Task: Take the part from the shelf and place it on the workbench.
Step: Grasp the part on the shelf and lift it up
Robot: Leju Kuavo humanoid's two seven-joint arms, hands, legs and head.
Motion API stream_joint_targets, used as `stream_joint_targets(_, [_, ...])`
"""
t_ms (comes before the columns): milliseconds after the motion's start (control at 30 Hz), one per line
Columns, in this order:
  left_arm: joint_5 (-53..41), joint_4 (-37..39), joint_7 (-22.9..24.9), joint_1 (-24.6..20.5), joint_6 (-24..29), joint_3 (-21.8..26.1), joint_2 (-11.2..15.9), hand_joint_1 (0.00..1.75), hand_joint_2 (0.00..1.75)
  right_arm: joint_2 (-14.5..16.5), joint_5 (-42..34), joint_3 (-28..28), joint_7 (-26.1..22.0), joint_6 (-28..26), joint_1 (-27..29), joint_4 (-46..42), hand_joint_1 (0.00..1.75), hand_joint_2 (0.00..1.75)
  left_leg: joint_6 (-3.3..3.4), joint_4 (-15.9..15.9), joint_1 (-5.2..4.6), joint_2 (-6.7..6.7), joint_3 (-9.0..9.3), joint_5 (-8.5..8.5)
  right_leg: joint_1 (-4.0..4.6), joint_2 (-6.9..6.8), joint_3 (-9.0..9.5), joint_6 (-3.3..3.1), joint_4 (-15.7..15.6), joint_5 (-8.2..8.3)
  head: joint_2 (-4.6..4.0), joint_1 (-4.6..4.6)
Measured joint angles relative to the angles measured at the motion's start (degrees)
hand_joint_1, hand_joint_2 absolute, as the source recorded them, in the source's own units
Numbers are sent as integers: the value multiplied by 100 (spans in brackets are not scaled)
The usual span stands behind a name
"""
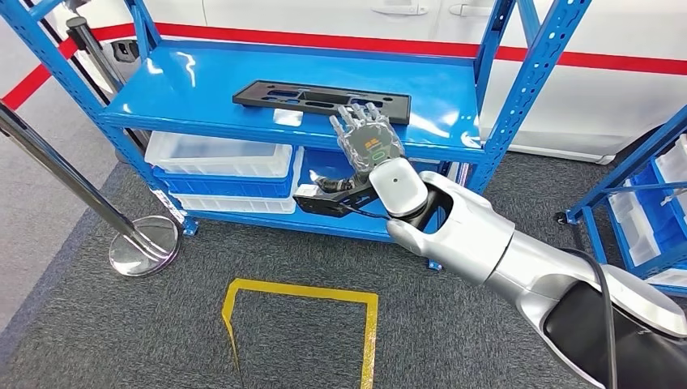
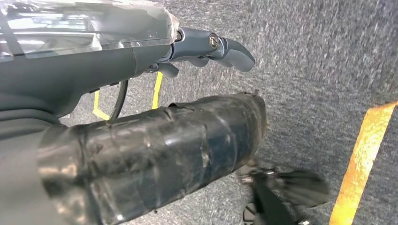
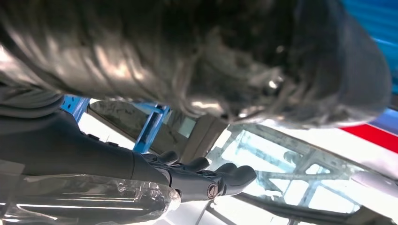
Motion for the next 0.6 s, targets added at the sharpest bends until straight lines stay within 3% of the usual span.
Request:
stream_joint_targets(33, [0, 0, 4, 5, -1, 0, 0, 0, 0, -1, -43, -1, 20, -4, 9, 0, 0, 0, 11, -395, 1, 3, 137, 265, -1, 5, 37, 14, 8, -36, 0, 1])
stream_joint_targets(100, [0, 1, 16, -2, -7, -2, 1, 0, 0, -3, -193, -2, 63, -7, 11, 1, 0, 0, 54, -1050, -20, 0, 417, 545, 18, 11, 76, 57, 22, -95, 0, 2])
stream_joint_targets(133, [0, 2, 24, -8, -17, -3, 1, 0, 0, -5, -305, -3, 66, 6, 14, 2, 0, 0, 83, -1216, -33, -4, 490, 566, 27, 12, 78, 82, 20, -107, 0, 5])
stream_joint_targets(233, [-13, 2, 54, -19, -60, -15, 2, 0, 0, -18, -711, -4, -16, 111, 23, 0, 0, 0, 178, -1297, -34, -7, 544, 509, 31, 10, 84, 154, 9, -137, 0, 11])
stream_joint_targets(300, [-24, 2, 68, -9, -80, -24, 4, 0, 0, -45, -961, -5, -78, 173, 12, -3, 0, 0, 238, -1337, -13, -1, 603, 497, 30, -5, 22, 202, 193, -261, 0, 16])
stream_joint_targets(400, [-26, 4, 72, -6, -97, -28, 25, 0, 0, -119, -1302, -6, -81, 191, 5, -28, 0, 0, 323, -1349, -23, 2, 666, 451, 23, -16, -549, 229, 1236, -661, 0, 20])
stream_joint_targets(433, [-26, 4, 72, -7, -101, -29, 34, 0, 0, -143, -1405, -6, -70, 201, 8, -41, 0, 0, 341, -1346, -27, -2, 683, 432, 21, -16, -744, 226, 1522, -709, 0, 19])
stream_joint_targets(467, [-26, 4, 72, -7, -107, -30, 40, 0, 0, -160, -1491, -6, -61, 217, 9, -54, 0, 0, 348, -1340, -31, -8, 703, 411, 21, -17, -827, 216, 1576, -632, 0, 20])
stream_joint_targets(500, [-26, 4, 72, -5, -111, -31, 44, 0, 0, -173, -1555, -5, -54, 240, 4, -69, 0, 0, 348, -1334, -36, -16, 729, 386, 23, -17, -809, 196, 1431, -462, 0, 21])
stream_joint_targets(567, [-27, 4, 72, 0, -133, -31, 49, 0, 0, -205, -1647, -2, -51, 291, -37, -101, 0, 0, 329, -1321, -53, -32, 787, 331, 52, -15, -542, 122, 747, -20, 0, 20])
stream_joint_targets(600, [-29, 4, 72, 1, -146, -32, 49, 0, 0, -221, -1687, 4, -51, 319, -79, -118, 0, 0, 310, -1309, -65, -38, 799, 307, 70, -18, -395, 84, 410, 112, 0, 18])
